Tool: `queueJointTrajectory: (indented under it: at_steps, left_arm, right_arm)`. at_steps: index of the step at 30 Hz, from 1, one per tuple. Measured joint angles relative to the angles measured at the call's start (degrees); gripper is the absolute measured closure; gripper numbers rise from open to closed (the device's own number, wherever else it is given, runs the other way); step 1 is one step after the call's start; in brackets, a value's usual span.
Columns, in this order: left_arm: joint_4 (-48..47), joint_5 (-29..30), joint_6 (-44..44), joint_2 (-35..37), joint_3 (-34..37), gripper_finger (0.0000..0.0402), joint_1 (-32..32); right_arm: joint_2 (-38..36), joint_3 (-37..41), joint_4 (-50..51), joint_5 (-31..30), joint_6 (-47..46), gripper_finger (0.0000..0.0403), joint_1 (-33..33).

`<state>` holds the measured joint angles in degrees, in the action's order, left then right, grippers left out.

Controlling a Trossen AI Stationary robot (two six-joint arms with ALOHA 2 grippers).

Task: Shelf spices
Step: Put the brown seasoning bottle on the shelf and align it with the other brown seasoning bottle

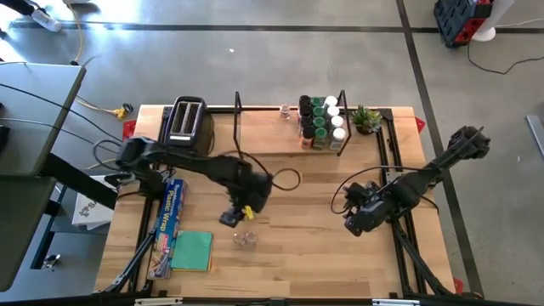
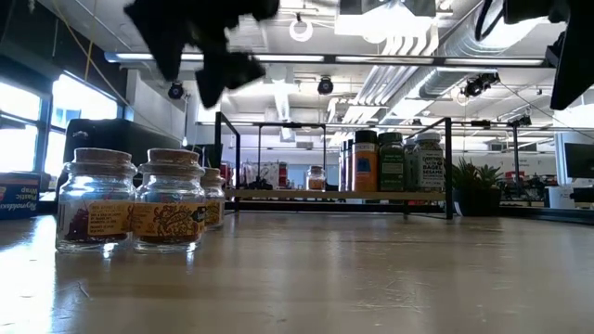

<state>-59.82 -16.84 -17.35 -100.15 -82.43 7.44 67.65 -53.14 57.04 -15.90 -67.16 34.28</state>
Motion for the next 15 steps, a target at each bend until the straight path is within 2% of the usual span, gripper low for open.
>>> queueJointTrajectory:
  at_steps: [3, 5, 7, 11, 15]
  left_arm:
    - [-3.2, 5.6, 4.0, -5.3, 0.0, 0.0156, 0.0]
    - [-4.7, 10.2, 5.9, -7.7, 0.0, 0.0152, 0.2]
    - [-5.0, 11.9, 8.9, -8.8, 0.0, 0.0152, 0.2]
    - [-4.8, 15.1, 14.4, -7.3, 0.4, 0.0151, 1.2]
    - [2.4, 16.3, 18.5, -3.7, 5.8, 0.0151, 2.4]
  right_arm:
    - [-0.3, 0.3, -0.1, 0.0, 0.2, 0.0163, 0.0]
    - [-0.3, 0.5, 0.1, 0.0, 1.3, 0.0163, 0.0]
    - [-0.3, 0.6, 0.0, -0.1, 3.0, 0.0163, 0.0]
    - [-0.3, 0.5, 0.1, -0.2, 7.8, 0.0163, 0.0]
    - [-0.3, 0.5, 0.4, -1.3, 11.2, 0.0163, -0.2]
